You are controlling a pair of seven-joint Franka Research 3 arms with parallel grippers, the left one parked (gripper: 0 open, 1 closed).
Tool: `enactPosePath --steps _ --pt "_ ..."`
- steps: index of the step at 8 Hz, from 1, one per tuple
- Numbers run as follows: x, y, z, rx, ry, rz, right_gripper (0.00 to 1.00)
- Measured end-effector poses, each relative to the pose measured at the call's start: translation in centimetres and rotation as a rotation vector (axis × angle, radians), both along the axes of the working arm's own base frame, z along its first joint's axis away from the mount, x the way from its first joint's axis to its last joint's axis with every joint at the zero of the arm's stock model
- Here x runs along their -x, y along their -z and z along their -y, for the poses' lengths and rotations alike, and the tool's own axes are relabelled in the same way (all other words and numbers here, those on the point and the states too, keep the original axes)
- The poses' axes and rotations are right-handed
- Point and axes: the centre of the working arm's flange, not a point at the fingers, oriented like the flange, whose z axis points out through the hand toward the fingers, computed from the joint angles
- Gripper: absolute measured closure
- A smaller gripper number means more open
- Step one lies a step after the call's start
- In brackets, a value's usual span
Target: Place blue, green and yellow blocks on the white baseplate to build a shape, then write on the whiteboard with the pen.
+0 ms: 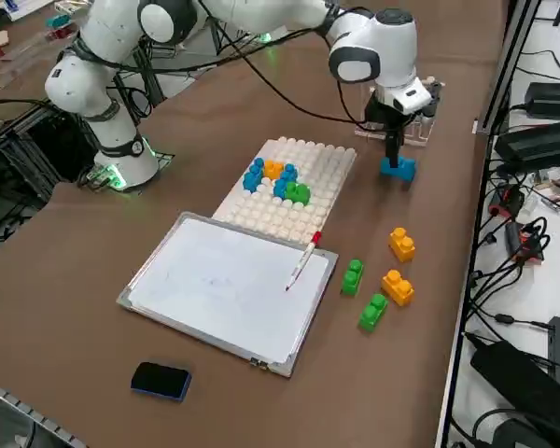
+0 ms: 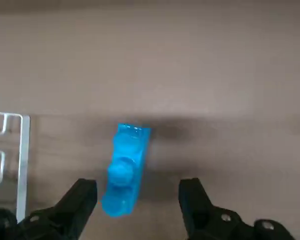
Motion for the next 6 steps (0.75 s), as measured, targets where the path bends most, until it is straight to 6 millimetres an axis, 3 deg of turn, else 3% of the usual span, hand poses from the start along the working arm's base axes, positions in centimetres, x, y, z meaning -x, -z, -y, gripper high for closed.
enactPosePath --steps 6 --pt "0.3 3.5 -2.4 0.009 0.115 -0.001 0.00"
